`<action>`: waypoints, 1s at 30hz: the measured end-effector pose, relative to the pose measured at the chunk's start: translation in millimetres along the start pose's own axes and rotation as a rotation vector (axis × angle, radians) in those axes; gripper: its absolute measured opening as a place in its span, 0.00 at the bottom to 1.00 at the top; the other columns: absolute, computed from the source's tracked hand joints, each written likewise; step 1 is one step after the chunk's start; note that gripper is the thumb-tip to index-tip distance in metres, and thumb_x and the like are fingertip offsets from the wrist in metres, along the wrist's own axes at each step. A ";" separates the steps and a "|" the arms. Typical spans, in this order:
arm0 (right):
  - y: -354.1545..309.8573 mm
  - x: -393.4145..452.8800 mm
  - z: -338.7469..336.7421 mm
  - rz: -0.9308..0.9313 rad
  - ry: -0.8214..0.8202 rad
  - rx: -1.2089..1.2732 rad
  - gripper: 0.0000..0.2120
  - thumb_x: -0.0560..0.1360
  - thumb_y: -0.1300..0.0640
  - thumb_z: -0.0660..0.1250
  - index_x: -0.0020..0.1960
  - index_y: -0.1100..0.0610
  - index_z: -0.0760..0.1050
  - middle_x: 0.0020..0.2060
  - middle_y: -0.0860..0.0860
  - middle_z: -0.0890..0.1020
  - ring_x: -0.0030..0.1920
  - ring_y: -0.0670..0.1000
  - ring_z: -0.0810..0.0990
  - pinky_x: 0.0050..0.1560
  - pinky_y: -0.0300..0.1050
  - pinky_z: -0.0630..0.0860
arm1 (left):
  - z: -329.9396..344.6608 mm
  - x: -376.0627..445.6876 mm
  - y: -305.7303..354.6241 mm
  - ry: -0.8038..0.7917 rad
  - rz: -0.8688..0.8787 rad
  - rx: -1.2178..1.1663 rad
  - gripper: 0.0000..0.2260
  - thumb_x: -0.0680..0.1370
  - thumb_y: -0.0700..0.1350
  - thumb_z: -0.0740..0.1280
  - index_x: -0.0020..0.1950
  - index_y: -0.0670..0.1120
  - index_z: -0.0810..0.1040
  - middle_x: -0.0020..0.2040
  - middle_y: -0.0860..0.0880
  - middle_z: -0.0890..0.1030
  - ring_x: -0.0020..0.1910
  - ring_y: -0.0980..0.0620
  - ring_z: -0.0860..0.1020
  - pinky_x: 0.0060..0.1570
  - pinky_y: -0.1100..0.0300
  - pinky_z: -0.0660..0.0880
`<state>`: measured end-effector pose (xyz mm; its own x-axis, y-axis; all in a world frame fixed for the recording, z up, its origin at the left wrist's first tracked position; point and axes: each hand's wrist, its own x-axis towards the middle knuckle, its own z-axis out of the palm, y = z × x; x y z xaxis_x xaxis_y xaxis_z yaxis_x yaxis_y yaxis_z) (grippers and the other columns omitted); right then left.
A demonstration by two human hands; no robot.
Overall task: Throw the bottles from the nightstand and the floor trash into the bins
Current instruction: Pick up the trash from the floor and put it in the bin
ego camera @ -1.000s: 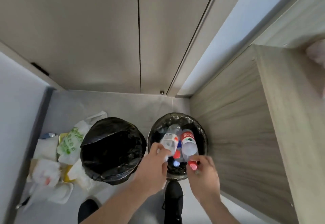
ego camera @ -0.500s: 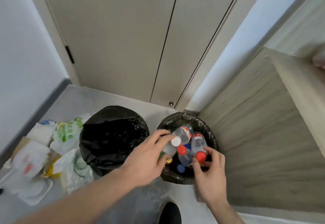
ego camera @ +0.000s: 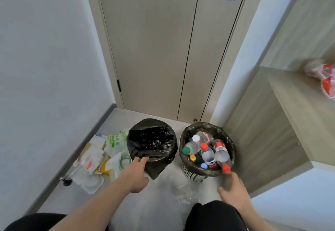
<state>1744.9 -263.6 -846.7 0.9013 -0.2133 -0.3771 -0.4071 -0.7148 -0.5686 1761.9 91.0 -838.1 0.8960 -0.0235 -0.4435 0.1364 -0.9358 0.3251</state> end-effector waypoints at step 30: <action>-64.6 78.8 26.9 0.011 -0.501 -0.287 0.54 0.67 0.45 0.76 0.84 0.48 0.48 0.74 0.56 0.71 0.70 0.53 0.74 0.69 0.48 0.73 | 13.4 74.2 -5.4 -0.222 -0.084 0.013 0.34 0.78 0.47 0.64 0.83 0.46 0.57 0.78 0.44 0.67 0.76 0.43 0.68 0.73 0.52 0.67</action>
<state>1838.2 -216.4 -859.3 0.6887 0.0696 -0.7217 -0.2964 -0.8814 -0.3679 1822.0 89.7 -883.9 0.7665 -0.0213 -0.6419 0.1995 -0.9421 0.2694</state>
